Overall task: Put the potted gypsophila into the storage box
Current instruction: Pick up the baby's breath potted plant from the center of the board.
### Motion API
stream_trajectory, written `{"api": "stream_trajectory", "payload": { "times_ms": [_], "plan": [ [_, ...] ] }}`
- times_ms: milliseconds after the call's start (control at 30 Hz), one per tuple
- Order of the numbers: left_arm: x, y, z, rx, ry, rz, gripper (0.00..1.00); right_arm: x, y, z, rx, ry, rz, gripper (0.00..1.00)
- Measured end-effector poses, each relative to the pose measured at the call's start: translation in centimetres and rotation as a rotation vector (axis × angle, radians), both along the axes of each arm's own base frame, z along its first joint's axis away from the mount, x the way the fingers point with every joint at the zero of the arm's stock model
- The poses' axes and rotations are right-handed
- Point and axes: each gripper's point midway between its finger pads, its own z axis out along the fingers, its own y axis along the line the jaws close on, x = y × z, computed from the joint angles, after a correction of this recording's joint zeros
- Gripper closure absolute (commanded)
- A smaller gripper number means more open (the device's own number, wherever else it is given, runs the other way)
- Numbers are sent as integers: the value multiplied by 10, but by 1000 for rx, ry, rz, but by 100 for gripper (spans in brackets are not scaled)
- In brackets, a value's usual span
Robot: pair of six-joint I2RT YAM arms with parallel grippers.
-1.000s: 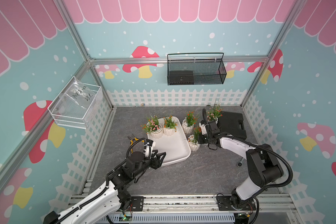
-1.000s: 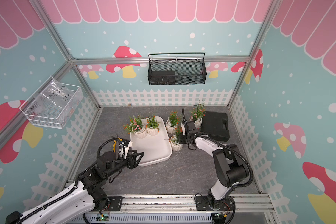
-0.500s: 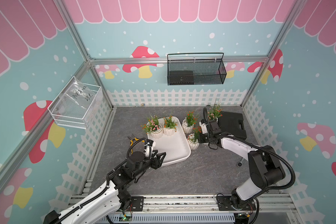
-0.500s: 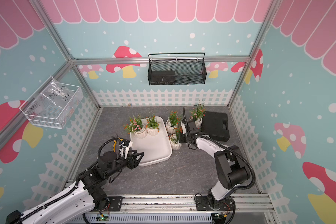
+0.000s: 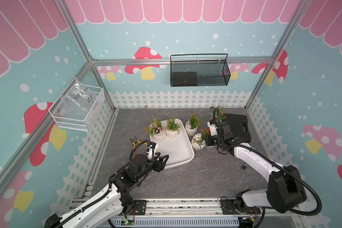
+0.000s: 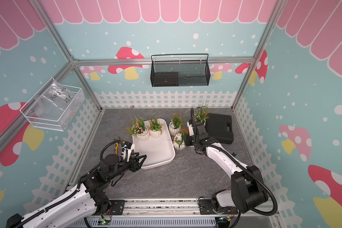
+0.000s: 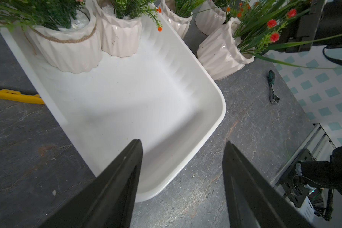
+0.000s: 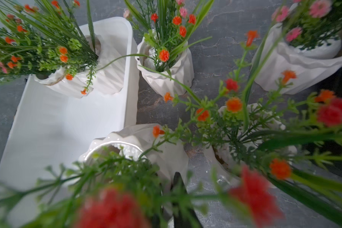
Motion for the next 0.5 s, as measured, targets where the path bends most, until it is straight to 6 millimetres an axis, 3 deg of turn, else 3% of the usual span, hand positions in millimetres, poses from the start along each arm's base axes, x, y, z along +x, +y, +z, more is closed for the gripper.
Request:
{"api": "stream_trajectory", "payload": {
  "times_ms": [367,500],
  "plan": [
    [0,1,0,1,-1,4,35,-16,-7,40,29,-87,-2,100],
    [5,7,0,5,-3,51,35,-23,6,43,34,-93,50,100]
  ]
}}
